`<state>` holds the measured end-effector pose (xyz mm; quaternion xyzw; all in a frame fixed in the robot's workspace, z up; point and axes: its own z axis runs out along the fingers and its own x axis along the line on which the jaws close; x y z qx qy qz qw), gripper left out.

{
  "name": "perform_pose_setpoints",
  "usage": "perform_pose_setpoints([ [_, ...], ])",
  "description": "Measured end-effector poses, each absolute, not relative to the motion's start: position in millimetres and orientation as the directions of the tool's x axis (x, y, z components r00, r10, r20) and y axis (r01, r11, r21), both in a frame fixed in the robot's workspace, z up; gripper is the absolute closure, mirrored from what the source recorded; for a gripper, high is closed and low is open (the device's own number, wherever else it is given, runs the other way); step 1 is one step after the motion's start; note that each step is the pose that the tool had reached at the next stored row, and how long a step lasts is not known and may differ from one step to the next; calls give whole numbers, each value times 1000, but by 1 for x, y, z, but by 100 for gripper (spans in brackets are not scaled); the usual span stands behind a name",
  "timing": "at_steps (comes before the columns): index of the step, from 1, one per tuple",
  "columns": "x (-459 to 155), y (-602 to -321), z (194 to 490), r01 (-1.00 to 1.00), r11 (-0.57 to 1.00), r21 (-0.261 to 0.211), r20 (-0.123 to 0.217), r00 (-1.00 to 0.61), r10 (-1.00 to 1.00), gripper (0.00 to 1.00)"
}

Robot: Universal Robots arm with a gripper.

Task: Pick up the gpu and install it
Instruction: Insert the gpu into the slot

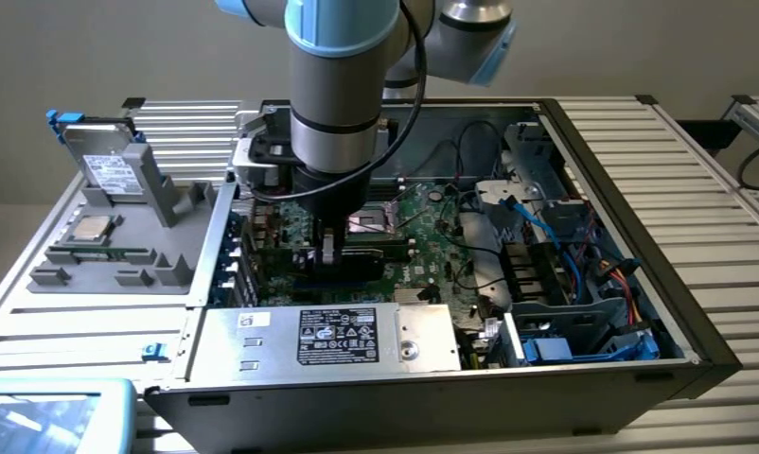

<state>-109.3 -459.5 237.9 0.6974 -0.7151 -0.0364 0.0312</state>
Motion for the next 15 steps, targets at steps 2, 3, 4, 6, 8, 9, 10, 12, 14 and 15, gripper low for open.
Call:
perform_pose_setpoints([
  [2,-109,-460,238,-995,25,96,-6,-25,-1000,71],
  [3,-109,-460,238,-995,25,96,-6,-25,-1000,71],
  [4,-109,-460,238,-995,25,96,-6,-25,-1000,71],
  [6,-109,-460,238,-995,25,96,-6,-25,-1000,71],
  [8,-109,-460,237,-995,24,96,-6,-25,-1000,71],
  [9,-109,-460,237,-995,24,96,-6,-24,-1000,71],
  [10,-109,-460,237,-995,24,96,-6,-24,-1000,71],
  [12,-109,-460,237,-995,24,96,-6,-24,-1000,71],
  [14,-109,-460,237,-995,23,96,-6,-24,-1000,71],
  [15,-109,-460,237,-995,23,96,-6,-23,-1000,71],
])
